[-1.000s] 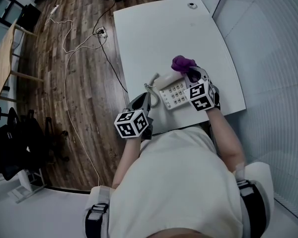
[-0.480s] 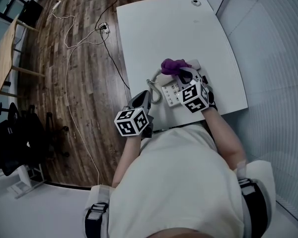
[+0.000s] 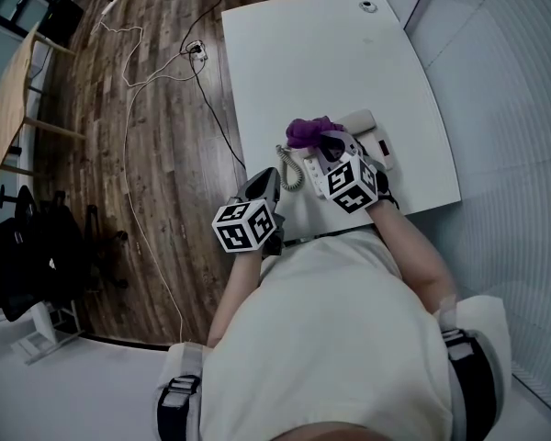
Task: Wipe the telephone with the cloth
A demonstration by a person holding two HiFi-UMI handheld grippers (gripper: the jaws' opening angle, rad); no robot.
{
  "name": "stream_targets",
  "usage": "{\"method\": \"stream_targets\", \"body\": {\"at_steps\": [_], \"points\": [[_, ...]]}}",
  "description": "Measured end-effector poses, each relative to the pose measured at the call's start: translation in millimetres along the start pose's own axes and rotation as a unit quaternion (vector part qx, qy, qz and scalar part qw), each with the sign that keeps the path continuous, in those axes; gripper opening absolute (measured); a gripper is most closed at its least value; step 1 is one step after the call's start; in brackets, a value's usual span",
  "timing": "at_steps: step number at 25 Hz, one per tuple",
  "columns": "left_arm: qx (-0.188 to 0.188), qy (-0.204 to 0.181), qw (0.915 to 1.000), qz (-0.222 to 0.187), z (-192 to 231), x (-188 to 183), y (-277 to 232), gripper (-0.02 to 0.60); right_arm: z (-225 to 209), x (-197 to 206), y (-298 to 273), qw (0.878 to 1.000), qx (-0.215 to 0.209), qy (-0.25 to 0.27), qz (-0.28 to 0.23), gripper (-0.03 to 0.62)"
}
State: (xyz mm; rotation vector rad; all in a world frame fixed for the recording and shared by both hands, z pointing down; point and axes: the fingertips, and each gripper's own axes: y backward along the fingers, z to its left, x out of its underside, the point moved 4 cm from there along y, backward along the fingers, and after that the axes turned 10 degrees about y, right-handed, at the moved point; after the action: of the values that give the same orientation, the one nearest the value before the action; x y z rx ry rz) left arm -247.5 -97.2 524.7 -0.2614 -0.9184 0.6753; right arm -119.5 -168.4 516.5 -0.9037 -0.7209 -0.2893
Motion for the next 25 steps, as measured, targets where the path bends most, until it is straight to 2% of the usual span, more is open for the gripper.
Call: {"method": "stream_targets", "body": {"at_steps": [4, 8, 16, 25], "points": [[-0.002, 0.003, 1.0000, -0.002, 2, -1, 7, 0.021, 15, -8, -4, 1.000, -0.018, 0.014, 0.000, 0.044], [-0.008, 0.007, 0.9999, -0.006, 9, -1, 10, 0.021, 28, -9, -15, 0.999, -0.041, 0.005, 0.002, 0.044], [-0.020, 0.020, 0.9995, -0.014, 23, 0, 17, 0.021, 43, -14, -30, 0.998, -0.058, 0.007, 0.000, 0.044], [-0.015, 0.023, 0.9995, -0.015, 24, -2, 17, 0.021, 58, -20, -41, 0.997, -0.078, 0.004, 0.005, 0.044]]}}
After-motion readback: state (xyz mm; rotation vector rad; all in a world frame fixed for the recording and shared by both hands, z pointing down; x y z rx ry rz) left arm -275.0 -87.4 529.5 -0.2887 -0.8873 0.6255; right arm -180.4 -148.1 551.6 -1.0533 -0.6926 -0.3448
